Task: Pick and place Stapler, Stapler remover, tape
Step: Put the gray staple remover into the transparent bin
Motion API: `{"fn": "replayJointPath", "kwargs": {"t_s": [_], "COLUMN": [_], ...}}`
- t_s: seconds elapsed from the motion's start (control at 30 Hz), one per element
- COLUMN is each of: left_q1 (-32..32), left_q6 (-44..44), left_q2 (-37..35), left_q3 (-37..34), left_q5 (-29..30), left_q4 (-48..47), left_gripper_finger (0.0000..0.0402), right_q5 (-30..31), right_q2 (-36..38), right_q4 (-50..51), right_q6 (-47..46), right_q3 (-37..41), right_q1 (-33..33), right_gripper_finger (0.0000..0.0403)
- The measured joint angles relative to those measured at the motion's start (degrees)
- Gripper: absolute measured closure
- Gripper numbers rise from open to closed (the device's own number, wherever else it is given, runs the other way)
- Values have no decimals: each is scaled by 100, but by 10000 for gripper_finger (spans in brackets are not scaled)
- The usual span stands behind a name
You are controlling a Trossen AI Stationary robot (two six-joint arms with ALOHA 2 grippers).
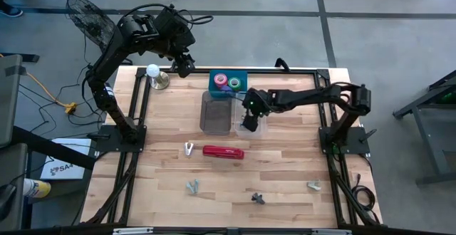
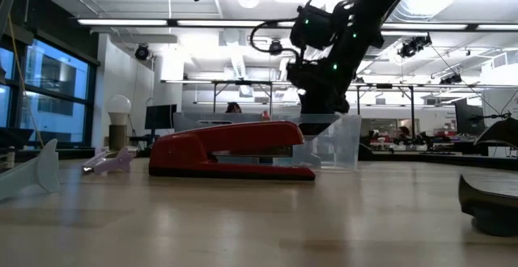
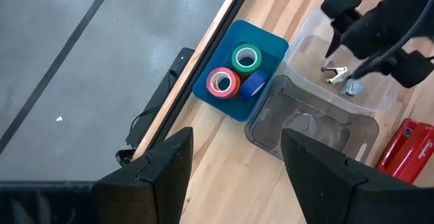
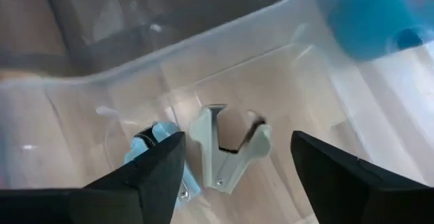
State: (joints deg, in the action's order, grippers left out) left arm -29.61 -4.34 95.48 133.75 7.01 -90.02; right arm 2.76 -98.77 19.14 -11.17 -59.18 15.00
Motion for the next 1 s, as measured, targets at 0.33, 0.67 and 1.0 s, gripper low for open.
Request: {"fn": "replayJointPath", "kwargs": {"t_s": [0.33, 0.67, 1.0], "left_q1": [2, 1, 0], "left_q6": [-106, -294, -444], "left_q2": [1, 2, 0], "left_q3": [0, 0, 0], "left_q5": [4, 20, 17], "left_q4": [0, 0, 0], "left_gripper_finger": [182, 182, 182], "right_q5": [-40, -790, -1819], "right_q2": [1067, 2031, 2208], "right_q4": [685, 2475, 4478], "right_q6": [-1215, -2053, -3947], "right_q3": [0, 0, 0], "right_q1": [-33, -385, -1351], "right_gripper_finger": [143, 143, 143]}}
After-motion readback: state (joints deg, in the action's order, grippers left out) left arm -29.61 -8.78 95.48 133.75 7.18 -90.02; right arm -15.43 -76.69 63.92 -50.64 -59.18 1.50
